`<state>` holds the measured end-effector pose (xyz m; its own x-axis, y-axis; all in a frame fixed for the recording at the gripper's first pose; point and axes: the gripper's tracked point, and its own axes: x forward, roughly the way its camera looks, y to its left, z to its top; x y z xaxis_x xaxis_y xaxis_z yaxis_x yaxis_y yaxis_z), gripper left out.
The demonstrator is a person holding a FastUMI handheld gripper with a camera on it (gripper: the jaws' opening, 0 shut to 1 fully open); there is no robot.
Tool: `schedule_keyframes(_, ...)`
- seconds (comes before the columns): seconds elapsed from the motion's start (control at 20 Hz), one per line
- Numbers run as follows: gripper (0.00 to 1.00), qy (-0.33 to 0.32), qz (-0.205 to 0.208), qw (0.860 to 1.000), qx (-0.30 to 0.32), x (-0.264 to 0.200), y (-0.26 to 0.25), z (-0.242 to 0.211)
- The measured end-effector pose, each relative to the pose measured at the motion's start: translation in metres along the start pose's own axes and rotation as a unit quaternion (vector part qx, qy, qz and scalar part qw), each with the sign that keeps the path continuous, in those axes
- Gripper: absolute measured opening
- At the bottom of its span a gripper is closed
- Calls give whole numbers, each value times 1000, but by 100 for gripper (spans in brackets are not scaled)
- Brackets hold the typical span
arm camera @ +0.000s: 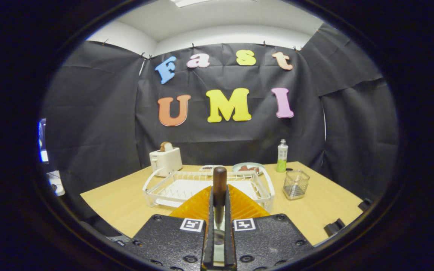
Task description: Take the plate from the dish rack, then take the spoon from the basket and place it into the plate.
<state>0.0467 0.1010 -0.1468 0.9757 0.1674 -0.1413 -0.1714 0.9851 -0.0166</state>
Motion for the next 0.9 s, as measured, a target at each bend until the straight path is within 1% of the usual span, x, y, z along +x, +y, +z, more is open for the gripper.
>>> schedule_keyframes(0.2, 17, 16, -21, 1000, 14, 7, -4, -28)
schedule_keyframes(0.35, 17, 34, -23, 999, 17, 6, -5, -43)
schedule_keyframes(0.6, 19, 11, -32, 999, 17, -2, -24, -40)
schedule_keyframes(0.65, 19, 5, -42, 999, 15, -5, -32, -37)
schedule_keyframes(0.75, 33, -18, -61, 998, 15, -14, -45, -26)
schedule_keyframes(0.9, 52, -58, -77, 995, 12, -29, -57, -9)
